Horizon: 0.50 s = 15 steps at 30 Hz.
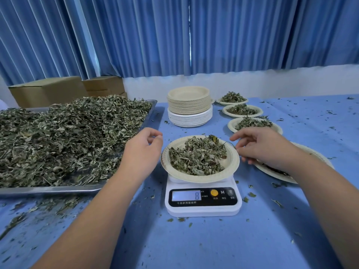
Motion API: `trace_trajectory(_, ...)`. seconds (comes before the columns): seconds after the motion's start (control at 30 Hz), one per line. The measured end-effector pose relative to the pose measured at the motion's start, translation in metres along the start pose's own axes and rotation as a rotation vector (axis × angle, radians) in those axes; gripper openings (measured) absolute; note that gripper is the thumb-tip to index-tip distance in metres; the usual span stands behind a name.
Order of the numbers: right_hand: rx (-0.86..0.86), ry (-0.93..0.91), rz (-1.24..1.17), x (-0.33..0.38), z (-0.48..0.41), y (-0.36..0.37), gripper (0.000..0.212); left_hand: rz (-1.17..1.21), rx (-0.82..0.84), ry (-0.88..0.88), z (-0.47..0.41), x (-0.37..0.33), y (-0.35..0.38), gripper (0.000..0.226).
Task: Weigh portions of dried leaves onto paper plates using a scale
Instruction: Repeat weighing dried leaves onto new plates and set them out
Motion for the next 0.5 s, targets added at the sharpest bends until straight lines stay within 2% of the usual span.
trace_trajectory(0.17, -0.028, -0.018, -0.004, 0.001, 0.001, -0.002, 0.025, -0.003, 0.000, -0.001, 0.000, 0.000, -0.001, 0.013)
trace_trajectory(0.37, -0.216, -0.159, -0.084, 0.022, 0.008, -0.007, 0.022, -0.004, 0.002, -0.001, -0.001, 0.000, 0.000, 0.013)
trace_trajectory(0.5, -0.127, -0.292, -0.150, 0.045, 0.018, 0.011, 0.027, -0.030, 0.008, 0.001, -0.002, 0.000, 0.000, 0.012)
Point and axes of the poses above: each hand's wrist, its own z-axis away from the middle knuckle, its own y-axis out of the palm, x = y × z, the point moved 2 cm from there along -z, towards the middle knuckle, and after that the axes turned 4 degrees about -y, right-handed, at the moved point
